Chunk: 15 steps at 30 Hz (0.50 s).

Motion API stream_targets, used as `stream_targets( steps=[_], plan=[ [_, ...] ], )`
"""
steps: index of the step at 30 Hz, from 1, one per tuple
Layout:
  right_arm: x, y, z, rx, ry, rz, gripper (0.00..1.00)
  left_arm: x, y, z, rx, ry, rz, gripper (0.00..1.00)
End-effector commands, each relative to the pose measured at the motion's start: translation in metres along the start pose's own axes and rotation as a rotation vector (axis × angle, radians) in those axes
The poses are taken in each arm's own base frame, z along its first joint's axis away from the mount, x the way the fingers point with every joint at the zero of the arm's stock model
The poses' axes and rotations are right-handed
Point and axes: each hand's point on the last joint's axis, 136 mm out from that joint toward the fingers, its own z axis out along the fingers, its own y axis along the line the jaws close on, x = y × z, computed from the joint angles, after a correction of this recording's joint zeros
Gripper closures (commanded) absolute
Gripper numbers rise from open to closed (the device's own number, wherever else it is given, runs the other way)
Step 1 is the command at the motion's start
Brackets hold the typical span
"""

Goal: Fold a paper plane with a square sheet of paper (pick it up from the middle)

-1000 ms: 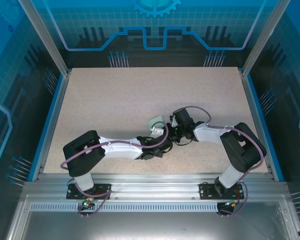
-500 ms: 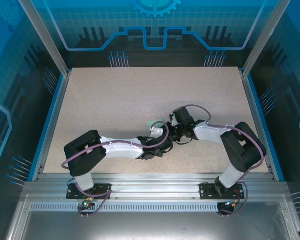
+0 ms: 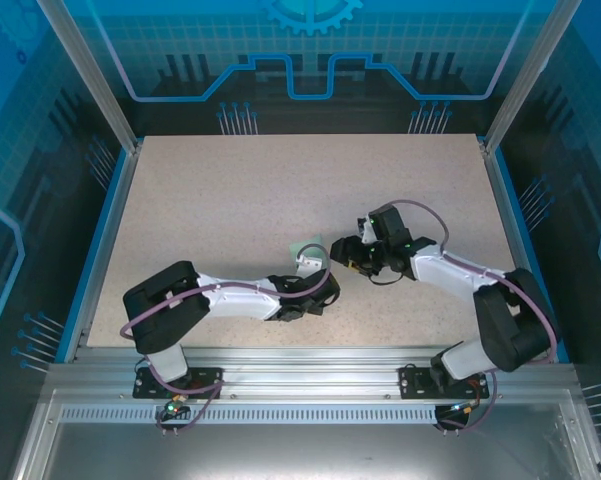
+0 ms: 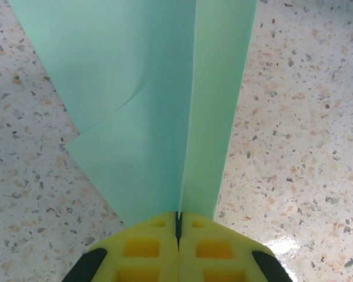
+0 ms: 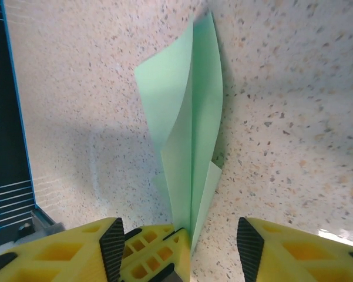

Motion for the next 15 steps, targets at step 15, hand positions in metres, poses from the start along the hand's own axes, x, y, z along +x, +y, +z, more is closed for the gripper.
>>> stream_targets(
  steps=[15],
  plan=[
    [0.003,-0.031,-0.020,0.055,-0.027,0.005,0.40,0.000,0.000,-0.006,0.094,0.034,-0.033,0.95]
  ],
)
